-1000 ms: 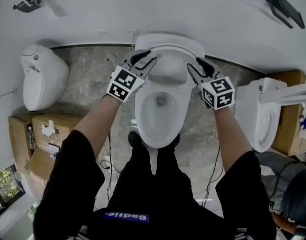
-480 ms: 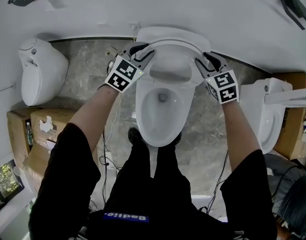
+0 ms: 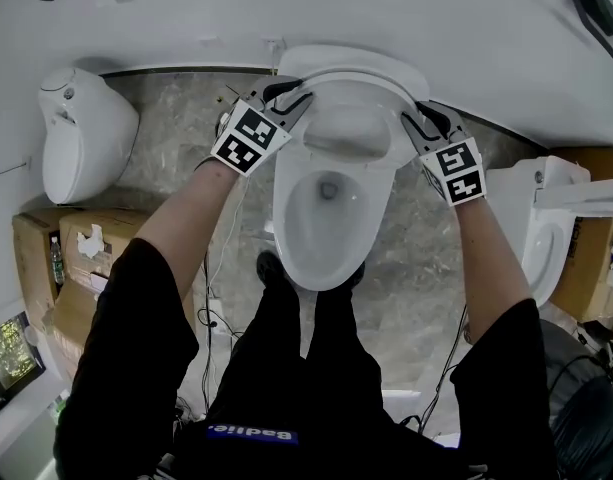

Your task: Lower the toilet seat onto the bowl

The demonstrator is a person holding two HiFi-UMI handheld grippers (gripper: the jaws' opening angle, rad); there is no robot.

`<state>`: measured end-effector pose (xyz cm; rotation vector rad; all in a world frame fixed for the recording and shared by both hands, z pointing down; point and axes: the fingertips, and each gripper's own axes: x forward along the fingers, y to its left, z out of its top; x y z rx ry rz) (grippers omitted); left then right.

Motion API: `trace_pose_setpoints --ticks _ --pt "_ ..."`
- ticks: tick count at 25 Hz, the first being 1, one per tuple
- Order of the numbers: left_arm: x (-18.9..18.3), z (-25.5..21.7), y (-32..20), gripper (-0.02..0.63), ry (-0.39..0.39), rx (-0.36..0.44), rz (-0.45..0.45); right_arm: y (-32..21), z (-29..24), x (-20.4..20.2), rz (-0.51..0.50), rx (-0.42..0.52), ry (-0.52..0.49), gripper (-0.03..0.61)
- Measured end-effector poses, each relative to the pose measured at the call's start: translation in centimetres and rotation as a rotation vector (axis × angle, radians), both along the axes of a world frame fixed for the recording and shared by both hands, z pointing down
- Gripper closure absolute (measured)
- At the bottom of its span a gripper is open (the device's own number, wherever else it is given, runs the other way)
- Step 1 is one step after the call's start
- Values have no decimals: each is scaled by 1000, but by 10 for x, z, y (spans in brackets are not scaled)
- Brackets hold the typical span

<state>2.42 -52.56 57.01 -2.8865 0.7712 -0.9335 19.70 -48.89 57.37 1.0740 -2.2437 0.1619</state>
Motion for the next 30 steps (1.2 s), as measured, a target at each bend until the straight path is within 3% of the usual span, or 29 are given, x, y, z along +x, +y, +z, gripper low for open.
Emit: trace_pose_setpoints --ticks 8,18,23,30 --pt "-3 -8 21 512 5 19 18 23 -11 -6 19 38 -5 463" --pt "-10 -16 57 517 31 28 4 58 -14 -14 -37 130 52 463" --pt "-15 -16 79 518 26 26 6 79 -14 -19 -47 135 70 463" --pt "-24 -8 129 515 1 -17 78 126 -15 -28 -36 85 146 463"
